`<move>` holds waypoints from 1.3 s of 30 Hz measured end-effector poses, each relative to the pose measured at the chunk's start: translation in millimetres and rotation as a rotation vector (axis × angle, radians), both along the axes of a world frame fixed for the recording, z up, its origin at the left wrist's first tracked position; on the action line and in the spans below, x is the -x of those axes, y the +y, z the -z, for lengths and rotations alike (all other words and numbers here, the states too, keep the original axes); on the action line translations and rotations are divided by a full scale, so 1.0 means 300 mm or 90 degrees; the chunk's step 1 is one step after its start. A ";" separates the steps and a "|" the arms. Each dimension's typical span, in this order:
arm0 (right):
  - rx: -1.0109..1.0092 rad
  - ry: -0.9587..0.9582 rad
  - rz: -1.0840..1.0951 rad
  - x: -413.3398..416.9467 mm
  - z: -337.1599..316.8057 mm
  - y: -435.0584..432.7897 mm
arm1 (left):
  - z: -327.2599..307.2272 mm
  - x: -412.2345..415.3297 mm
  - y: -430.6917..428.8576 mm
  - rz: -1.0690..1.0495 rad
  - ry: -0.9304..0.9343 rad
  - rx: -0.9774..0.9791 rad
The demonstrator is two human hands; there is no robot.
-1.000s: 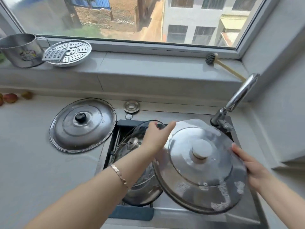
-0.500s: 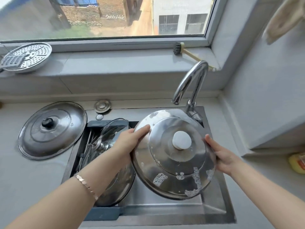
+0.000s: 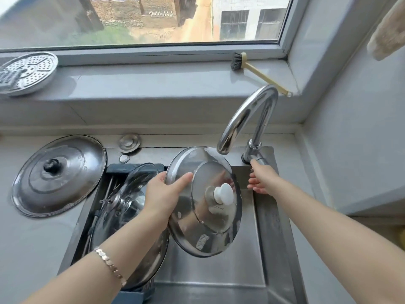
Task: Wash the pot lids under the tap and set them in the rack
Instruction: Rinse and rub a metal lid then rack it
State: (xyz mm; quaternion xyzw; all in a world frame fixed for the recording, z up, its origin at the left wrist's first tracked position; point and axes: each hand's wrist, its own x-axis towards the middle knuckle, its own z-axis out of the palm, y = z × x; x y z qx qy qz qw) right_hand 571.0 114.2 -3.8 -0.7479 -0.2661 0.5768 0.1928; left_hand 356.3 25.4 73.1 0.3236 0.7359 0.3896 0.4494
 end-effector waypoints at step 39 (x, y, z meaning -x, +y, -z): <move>-0.517 -0.147 -0.566 0.312 -0.129 -0.236 | 0.030 0.026 -0.067 0.052 0.029 -0.031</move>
